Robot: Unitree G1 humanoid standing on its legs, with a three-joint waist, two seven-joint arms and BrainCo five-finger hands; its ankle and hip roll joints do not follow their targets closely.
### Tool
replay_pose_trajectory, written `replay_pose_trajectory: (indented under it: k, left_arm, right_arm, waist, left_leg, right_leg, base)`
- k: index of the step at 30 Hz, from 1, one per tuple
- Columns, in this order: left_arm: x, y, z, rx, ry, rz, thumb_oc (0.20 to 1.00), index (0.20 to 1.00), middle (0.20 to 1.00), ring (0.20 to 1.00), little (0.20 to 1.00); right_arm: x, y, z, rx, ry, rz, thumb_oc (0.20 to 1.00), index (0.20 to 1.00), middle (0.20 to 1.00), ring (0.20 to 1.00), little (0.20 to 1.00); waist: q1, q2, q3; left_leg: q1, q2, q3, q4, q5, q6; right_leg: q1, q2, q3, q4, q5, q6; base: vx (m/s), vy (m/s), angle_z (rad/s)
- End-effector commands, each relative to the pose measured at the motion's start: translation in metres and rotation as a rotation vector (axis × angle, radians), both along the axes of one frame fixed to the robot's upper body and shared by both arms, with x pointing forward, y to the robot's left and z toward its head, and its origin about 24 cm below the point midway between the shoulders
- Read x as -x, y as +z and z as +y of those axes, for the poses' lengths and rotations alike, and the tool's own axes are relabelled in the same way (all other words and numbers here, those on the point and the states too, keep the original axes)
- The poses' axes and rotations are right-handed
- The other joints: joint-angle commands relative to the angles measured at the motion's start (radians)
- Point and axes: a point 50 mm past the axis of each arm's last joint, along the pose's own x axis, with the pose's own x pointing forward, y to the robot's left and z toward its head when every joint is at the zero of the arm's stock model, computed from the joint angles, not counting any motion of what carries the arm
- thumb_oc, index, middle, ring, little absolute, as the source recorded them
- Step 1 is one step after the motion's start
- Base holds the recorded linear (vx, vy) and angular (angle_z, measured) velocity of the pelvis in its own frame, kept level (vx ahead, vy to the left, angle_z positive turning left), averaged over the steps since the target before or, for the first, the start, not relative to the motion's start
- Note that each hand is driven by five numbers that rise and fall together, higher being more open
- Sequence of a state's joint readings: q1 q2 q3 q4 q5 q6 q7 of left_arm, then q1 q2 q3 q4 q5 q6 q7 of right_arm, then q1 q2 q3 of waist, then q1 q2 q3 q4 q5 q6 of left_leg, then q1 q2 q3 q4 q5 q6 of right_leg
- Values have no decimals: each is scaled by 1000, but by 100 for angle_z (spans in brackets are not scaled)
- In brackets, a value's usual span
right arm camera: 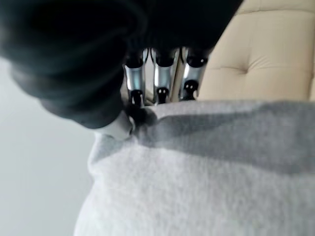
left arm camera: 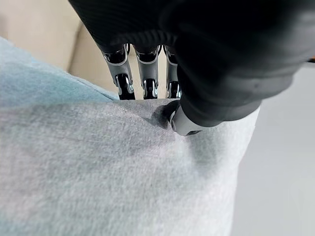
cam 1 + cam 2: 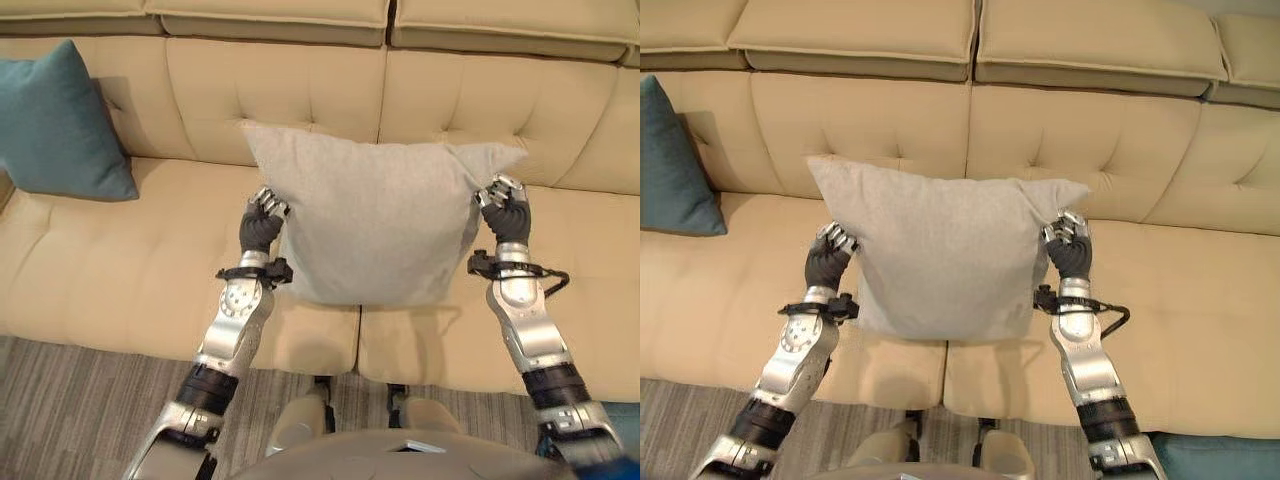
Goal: Pick up all the scattered cushions and arrange them neatly on the sofa.
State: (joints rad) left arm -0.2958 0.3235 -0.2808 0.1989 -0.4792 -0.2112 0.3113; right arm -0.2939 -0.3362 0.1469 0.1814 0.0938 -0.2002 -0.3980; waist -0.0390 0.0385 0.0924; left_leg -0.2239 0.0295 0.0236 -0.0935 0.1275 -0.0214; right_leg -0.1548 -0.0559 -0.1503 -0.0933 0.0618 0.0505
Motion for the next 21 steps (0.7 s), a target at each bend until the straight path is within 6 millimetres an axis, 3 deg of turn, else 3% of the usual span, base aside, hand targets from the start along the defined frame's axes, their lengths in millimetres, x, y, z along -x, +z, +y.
replay_pose_trajectory:
  k: [1,4,8,11,13,17,18,19,20,21]
  left_arm:
    - [-17,64,-38,-48,-123,-306,200,200,200,200,200]
    - [-36,90,-51,-93,-116,-364,200,200,200,200,200]
    - [-53,119,-52,-134,-68,-423,200,200,200,200,200]
    - [-73,162,-47,-192,-17,-489,200,200,200,200,200]
    - [-81,180,-46,-220,-1,-505,200,200,200,200,200]
    - [-92,203,-46,-300,28,-510,200,200,200,200,200]
    - [-94,201,-47,-353,41,-497,718,718,718,718,718]
    - [-94,201,-47,-354,41,-497,1000,1000,1000,1000,1000]
    - [-96,203,-46,-364,55,-493,1000,1000,1000,1000,1000]
    - [-97,208,-44,-370,73,-499,1000,1000,1000,1000,1000]
  right_arm:
    - [-6,54,30,30,120,-261,200,200,200,200,200]
    - [-23,82,44,44,132,-325,200,200,200,200,200]
    - [-39,116,52,71,116,-405,200,200,200,200,200]
    - [-57,158,59,116,90,-473,200,200,200,200,200]
    - [-66,176,60,118,66,-486,200,200,200,200,200]
    - [-77,189,59,178,9,-485,200,200,200,200,200]
    - [-80,184,55,190,-39,-468,200,200,200,200,200]
    - [-80,185,55,190,-39,-468,200,200,200,200,200]
    - [-82,183,53,210,-67,-460,492,492,492,492,492]
    - [-84,182,51,225,-93,-452,890,890,890,890,890]
  waist:
    - [6,-40,-24]
    - [4,-39,-12]
    - [3,-39,0]
    - [1,-41,31]
    - [1,-31,62]
    - [-10,-11,63]
    - [-15,-8,53]
    - [-15,-8,52]
    - [-16,-7,47]
    - [-17,-7,42]
  left_leg:
    - [59,15,63,6,-151,-43]
    - [5,18,58,6,-130,-51]
    - [-58,22,55,6,-106,-59]
    - [-157,23,46,11,-69,-71]
    - [-260,33,42,13,-36,-83]
    - [-400,33,24,7,0,-99]
    - [-411,31,23,6,0,-100]
    - [-412,31,23,6,0,-100]
    - [-413,30,21,6,-1,-101]
    - [-415,29,21,6,-2,-102]
  right_leg:
    - [-16,-52,1,6,-47,74]
    - [-72,-47,3,6,-28,71]
    - [-133,-41,6,9,-10,69]
    - [-236,-36,9,19,14,69]
    - [-341,-40,6,24,35,72]
    - [-487,-39,7,32,55,78]
    - [-500,-37,7,29,57,80]
    - [-500,-37,7,29,58,80]
    - [-503,-38,7,29,59,80]
    - [-505,-37,8,27,61,81]
  base:
    - [-83,-29,7]
    - [-123,-32,1]
    - [-92,-27,-2]
    - [-147,-40,-6]
    - [-218,-7,-5]
    - [-92,12,1]
    - [0,0,0]
    - [0,0,0]
    - [0,0,0]
    - [10,-6,-3]
